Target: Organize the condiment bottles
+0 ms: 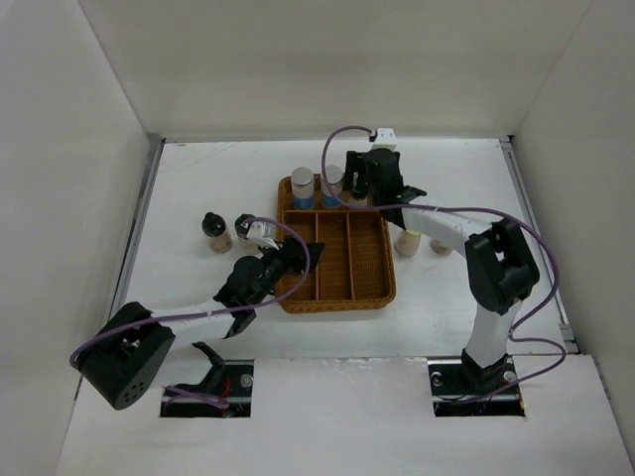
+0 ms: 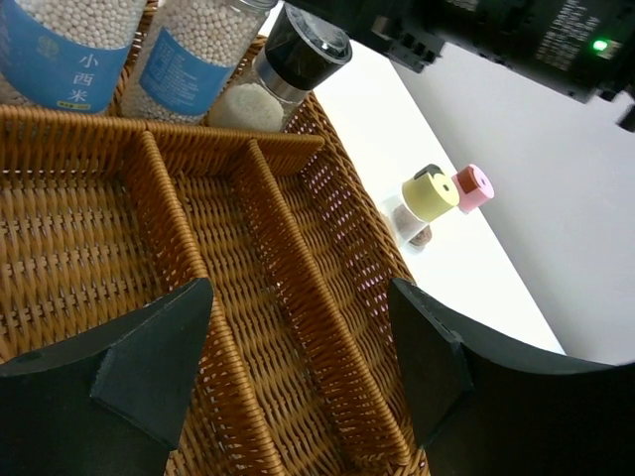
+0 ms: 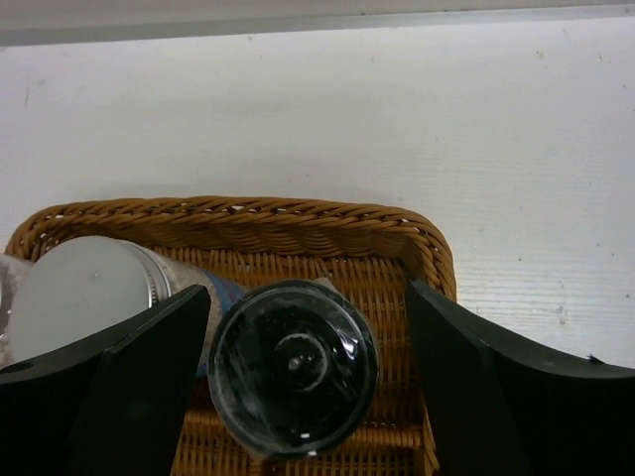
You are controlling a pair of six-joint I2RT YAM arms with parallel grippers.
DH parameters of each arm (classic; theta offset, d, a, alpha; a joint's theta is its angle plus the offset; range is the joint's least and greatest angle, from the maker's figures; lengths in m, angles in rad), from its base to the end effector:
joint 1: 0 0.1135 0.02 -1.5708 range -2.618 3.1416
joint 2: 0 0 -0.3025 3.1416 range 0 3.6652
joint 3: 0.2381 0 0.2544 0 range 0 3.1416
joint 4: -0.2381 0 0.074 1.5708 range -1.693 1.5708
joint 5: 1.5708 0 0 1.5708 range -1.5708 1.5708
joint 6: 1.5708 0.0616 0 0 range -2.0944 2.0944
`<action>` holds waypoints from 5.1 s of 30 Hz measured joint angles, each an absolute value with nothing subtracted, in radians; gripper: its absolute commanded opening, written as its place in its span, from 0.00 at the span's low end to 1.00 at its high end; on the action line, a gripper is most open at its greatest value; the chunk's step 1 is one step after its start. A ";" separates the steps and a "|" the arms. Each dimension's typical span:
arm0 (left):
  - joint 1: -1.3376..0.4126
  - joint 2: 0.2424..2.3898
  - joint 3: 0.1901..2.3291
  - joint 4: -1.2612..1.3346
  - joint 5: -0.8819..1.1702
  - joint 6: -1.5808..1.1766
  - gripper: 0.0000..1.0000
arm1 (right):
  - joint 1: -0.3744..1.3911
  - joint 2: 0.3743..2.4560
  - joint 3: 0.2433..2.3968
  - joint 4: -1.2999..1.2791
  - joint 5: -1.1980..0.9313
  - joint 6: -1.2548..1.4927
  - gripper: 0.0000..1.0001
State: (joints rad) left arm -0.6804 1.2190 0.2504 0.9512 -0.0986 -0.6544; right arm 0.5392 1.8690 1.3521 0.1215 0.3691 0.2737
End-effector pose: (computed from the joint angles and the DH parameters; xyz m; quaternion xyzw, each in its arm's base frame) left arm 0.1908 -0.1466 0.2254 -0.0253 0.7128 -0.4057 0.5716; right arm 0.4188 0.2247 0.2820 -0.0074 0.8244 0.0752 0.5610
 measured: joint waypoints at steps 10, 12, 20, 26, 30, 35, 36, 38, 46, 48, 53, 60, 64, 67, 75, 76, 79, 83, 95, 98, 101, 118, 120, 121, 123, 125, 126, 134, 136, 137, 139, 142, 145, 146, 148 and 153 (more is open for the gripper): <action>-0.689 1.137 0.268 0.863 -0.163 -0.606 0.65 | 0.540 1.536 1.090 0.182 0.370 0.337 0.77; -0.693 1.095 0.307 0.796 -0.191 -0.589 0.62 | 0.540 1.451 1.013 0.213 0.369 0.361 0.57; -0.680 0.944 0.518 0.424 -0.410 -0.540 0.39 | 0.583 1.258 0.754 0.296 0.360 0.453 0.25; -0.607 0.926 0.616 0.131 -0.576 -0.522 0.65 | 0.665 1.138 0.623 0.303 0.368 0.483 0.64; -0.576 0.962 0.625 0.021 -0.643 -0.519 0.75 | 0.694 1.092 0.560 0.331 0.378 0.490 0.72; -0.563 1.088 0.641 -0.043 -0.670 -0.519 0.78 | 0.696 1.107 0.540 0.356 0.381 0.494 0.75; -0.559 1.111 0.641 -0.043 -0.672 -0.518 0.79 | 0.698 1.112 0.540 0.363 0.381 0.494 0.75; -0.552 1.157 0.647 -0.043 -0.673 -0.517 0.79 | 0.704 1.123 0.540 0.376 0.381 0.495 0.76; -0.524 1.254 0.677 -0.026 -0.685 -0.503 0.79 | 0.709 1.146 0.540 0.387 0.374 0.495 0.77; -0.514 1.270 0.677 -0.007 -0.688 -0.496 0.79 | 0.709 1.147 0.540 0.389 0.371 0.494 0.77; -0.476 1.332 0.687 0.035 -0.693 -0.474 0.74 | 0.715 1.148 0.540 0.397 0.366 0.494 0.77; -0.464 1.345 0.690 0.100 -0.693 -0.447 0.69 | 0.724 1.172 0.540 0.405 0.358 0.494 0.77; -0.465 1.359 0.691 0.120 -0.693 -0.440 0.67 | 0.728 1.182 0.540 0.405 0.357 0.493 0.77; -0.465 1.367 0.692 0.122 -0.691 -0.437 0.70 | 0.728 1.180 0.540 0.405 0.357 0.493 0.77; -0.458 1.385 0.698 0.125 -0.691 -0.438 0.66 | 0.728 1.155 0.540 0.405 0.357 0.491 0.77; -0.458 1.385 0.699 0.125 -0.691 -0.439 0.67 | 0.728 1.152 0.540 0.405 0.357 0.490 0.77; -0.458 1.395 0.709 0.125 -0.691 -0.441 0.61 | 0.728 1.142 0.540 0.405 0.357 0.491 0.77; -0.458 1.402 0.710 0.132 -0.693 -0.443 0.45 | 0.728 1.131 0.540 0.405 0.358 0.490 0.77; -0.484 1.214 0.715 0.044 -0.698 -0.440 0.36 | 0.727 1.119 0.539 0.405 0.355 0.495 0.77; -0.527 1.148 0.751 0.034 -0.704 -0.440 0.35 | 0.727 1.120 0.539 0.406 0.354 0.495 0.77; -0.588 1.139 0.807 0.038 -0.705 -0.441 0.35 | 0.726 1.124 0.539 0.405 0.350 0.497 0.77; -0.714 1.482 0.900 0.104 -0.653 -0.442 0.36 | 0.720 1.125 0.526 0.412 0.350 0.498 0.77; -0.712 1.513 0.904 0.108 -0.645 -0.445 0.38 | 0.720 1.126 0.526 0.412 0.350 0.498 0.77; -0.712 1.527 0.905 0.112 -0.642 -0.446 0.39 | 0.720 1.127 0.526 0.411 0.350 0.498 0.78; -0.711 1.548 0.905 0.117 -0.641 -0.453 0.43 | 0.720 1.127 0.526 0.411 0.350 0.498 0.78; -0.711 1.565 0.905 0.117 -0.640 -0.459 0.48 | 0.720 1.127 0.526 0.412 0.350 0.498 0.79; -0.711 1.571 0.907 0.123 -0.646 -0.459 0.51 | 0.719 1.127 0.526 0.412 0.350 0.498 0.79; -0.714 1.569 0.912 0.131 -0.649 -0.479 0.82 | 0.719 1.127 0.526 0.412 0.350 0.498 0.82; -0.715 1.547 0.912 0.131 -0.649 -0.479 0.84 | 0.719 1.127 0.526 0.412 0.350 0.498 0.83; -0.715 1.529 0.912 0.131 -0.650 -0.479 0.84 | 0.719 1.127 0.526 0.412 0.350 0.498 0.83; -0.714 1.477 0.912 0.125 -0.653 -0.478 0.84 | 0.719 1.127 0.526 0.412 0.350 0.498 0.83; -0.710 1.374 0.905 0.115 -0.672 -0.478 0.84 | 0.719 1.128 0.526 0.412 0.348 0.498 0.83; -0.681 1.250 0.875 0.098 -0.706 -0.479 0.84 | 0.719 1.128 0.526 0.413 0.347 0.498 0.80; -0.662 1.214 0.861 0.086 -0.720 -0.480 0.84 | 0.719 1.128 0.526 0.412 0.346 0.499 0.79; -0.621 1.158 0.834 0.052 -0.748 -0.487 0.84 | 0.719 1.128 0.526 0.413 0.343 0.501 0.76; -0.534 1.116 0.776 -0.057 -0.820 -0.505 0.84 | 0.719 1.130 0.526 0.413 0.342 0.502 0.72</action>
State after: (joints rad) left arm -0.5343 1.1156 0.7757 -0.0566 -0.8200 -0.5049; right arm 0.7193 1.1301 0.5262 0.4129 0.3424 0.5022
